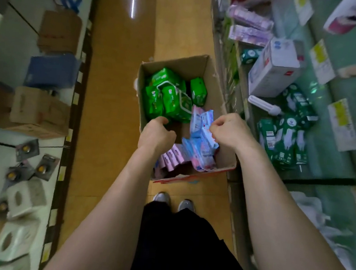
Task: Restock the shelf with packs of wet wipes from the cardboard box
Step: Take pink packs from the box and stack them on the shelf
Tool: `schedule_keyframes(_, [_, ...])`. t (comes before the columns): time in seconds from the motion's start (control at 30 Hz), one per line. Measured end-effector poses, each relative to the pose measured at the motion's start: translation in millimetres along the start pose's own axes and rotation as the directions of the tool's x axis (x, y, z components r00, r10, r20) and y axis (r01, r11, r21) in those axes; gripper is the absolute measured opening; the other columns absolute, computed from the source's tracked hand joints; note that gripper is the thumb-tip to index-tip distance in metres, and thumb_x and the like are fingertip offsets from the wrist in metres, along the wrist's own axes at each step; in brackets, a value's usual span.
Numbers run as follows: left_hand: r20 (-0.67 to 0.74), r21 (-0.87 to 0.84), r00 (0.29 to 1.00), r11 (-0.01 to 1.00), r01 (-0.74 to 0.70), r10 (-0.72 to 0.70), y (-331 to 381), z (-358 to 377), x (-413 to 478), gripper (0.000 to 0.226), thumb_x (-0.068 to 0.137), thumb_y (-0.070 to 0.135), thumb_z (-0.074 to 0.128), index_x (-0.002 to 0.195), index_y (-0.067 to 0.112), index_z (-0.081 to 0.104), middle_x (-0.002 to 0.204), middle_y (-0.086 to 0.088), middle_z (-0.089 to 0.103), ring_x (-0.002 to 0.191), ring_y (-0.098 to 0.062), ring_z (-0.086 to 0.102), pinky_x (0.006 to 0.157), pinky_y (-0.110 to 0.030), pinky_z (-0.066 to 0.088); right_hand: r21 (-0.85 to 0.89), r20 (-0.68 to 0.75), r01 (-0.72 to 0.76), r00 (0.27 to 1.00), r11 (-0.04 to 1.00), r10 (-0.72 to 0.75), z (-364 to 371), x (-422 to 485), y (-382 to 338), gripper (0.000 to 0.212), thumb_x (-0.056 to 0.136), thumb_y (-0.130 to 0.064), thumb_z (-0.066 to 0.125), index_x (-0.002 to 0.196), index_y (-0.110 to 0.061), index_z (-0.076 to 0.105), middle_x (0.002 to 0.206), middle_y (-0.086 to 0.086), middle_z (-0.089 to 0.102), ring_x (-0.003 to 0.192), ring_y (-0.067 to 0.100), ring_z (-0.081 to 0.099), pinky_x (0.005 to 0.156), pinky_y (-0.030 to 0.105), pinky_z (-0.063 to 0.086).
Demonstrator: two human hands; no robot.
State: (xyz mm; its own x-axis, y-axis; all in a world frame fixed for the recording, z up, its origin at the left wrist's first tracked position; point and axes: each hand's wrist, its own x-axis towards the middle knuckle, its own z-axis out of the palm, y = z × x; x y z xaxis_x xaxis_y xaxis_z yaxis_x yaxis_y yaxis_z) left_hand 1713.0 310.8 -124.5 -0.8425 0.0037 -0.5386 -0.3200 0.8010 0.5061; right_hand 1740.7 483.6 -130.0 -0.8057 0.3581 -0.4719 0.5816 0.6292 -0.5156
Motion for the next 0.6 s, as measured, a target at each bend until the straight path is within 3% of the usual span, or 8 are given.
schedule_keyframes(0.13, [0.065, 0.02, 0.996, 0.998, 0.055, -0.056, 1.3, 13.6, 24.4, 0.052, 0.09, 0.019, 0.055, 0.14, 0.021, 0.045, 0.124, -0.005, 0.061, 0.106, -0.025, 0.059, 0.095, -0.036, 0.048, 0.002, 0.035, -0.064, 0.997, 0.998, 0.064, 5.8, 24.2, 18.2, 0.015, 0.086, -0.023, 0.057, 0.078, -0.016, 0.068, 0.095, 0.009, 0.07, 0.092, 0.028, 0.063, 0.075, 0.026, 0.046])
schedule_keyframes(0.33, [0.147, 0.032, 0.987, 0.997, 0.065, -0.069, -0.7, 34.5, 65.2, 0.054, 0.088, 0.016, 0.055, 0.141, 0.015, 0.044, 0.122, -0.014, 0.062, 0.104, -0.034, 0.063, 0.089, -0.044, 0.053, -0.02, 0.097, -0.162, 0.982, 0.987, 0.163, 21.7, 45.9, 38.2, 0.017, 0.089, -0.022, 0.055, 0.092, -0.015, 0.07, 0.093, 0.007, 0.068, 0.084, 0.025, 0.06, 0.072, 0.027, 0.045])
schedule_keyframes(0.5, [0.167, 0.044, 0.98, 0.993, 0.106, -0.112, -15.4, 42.5, 99.2, 0.053, 0.089, 0.019, 0.055, 0.141, 0.018, 0.046, 0.12, -0.01, 0.064, 0.102, -0.029, 0.063, 0.087, -0.038, 0.053, -0.038, 0.123, -0.218, 0.968, 0.975, 0.221, 49.9, 67.8, 46.3, 0.021, 0.09, -0.025, 0.054, 0.094, -0.013, 0.071, 0.094, 0.008, 0.069, 0.087, 0.025, 0.064, 0.072, 0.028, 0.05])
schedule_keyframes(0.6, [0.192, 0.024, 0.971, 0.989, 0.143, -0.145, -22.7, 46.1, 118.1, 0.05, 0.09, 0.018, 0.056, 0.139, 0.018, 0.047, 0.119, -0.01, 0.064, 0.099, -0.024, 0.061, 0.085, -0.031, 0.05, -0.034, 0.15, -0.212, 0.965, 0.977, 0.214, 60.0, 89.4, 40.7, 0.021, 0.09, -0.022, 0.053, 0.076, -0.014, 0.066, 0.086, 0.008, 0.068, 0.084, 0.027, 0.064, 0.07, 0.028, 0.049])
